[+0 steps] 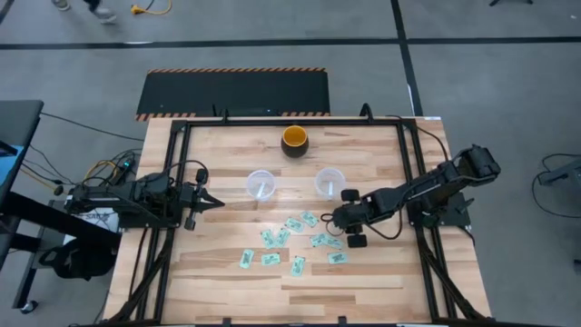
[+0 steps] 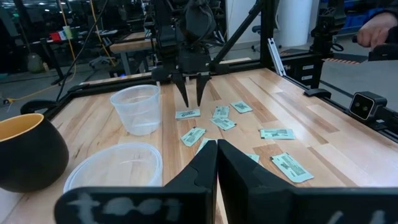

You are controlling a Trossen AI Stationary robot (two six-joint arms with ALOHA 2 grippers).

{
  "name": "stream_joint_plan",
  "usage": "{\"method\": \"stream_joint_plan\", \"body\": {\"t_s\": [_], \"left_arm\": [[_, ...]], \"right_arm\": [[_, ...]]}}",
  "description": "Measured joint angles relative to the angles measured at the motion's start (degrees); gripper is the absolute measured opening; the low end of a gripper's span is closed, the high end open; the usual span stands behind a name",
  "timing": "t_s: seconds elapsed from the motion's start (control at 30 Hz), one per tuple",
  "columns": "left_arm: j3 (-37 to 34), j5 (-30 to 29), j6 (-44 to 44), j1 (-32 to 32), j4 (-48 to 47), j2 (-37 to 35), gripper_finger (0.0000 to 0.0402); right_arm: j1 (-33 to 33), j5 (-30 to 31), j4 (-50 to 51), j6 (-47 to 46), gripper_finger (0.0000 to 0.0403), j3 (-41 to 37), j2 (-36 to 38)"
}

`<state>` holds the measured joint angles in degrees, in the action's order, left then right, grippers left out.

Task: Pick and place Stevia / Truvia into bins
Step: Put the stevia packet into the right transparent container

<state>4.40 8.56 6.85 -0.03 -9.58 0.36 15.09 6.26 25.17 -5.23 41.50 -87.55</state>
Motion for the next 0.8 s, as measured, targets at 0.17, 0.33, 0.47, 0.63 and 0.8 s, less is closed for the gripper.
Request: {"method": "stream_joint_plan", "body": {"t_s": [0.17,0.33,0.47,0.63,0.8], "left_arm": [[0.00,0.00,0.00,0.01,0.02,0.00,0.0000],[0.00,0.00,0.00,0.01,0.01,0.00,0.0000],[0.00,0.00,0.00,0.00,0.00,0.00,0.0000],[0.00,0.00,0.00,0.02,0.00,0.00,0.0000],[0.00,0.00,0.00,0.01,0.01,0.02,0.0000]], "right_arm": [[1.64,-0.35,-0.17,1.28,0.0123,0.00,0.00],[2.27,-0.33,-0.30,1.32,0.0123,0.00,0.00],[2.14,0.06,-0.30,2.34,0.0123,0.00,0.00],[2.14,0.20,-0.37,4.08,0.0123,-0.02,0.00],[2.14,0.20,-0.47,4.22,0.0123,-0.04,0.00]]}}
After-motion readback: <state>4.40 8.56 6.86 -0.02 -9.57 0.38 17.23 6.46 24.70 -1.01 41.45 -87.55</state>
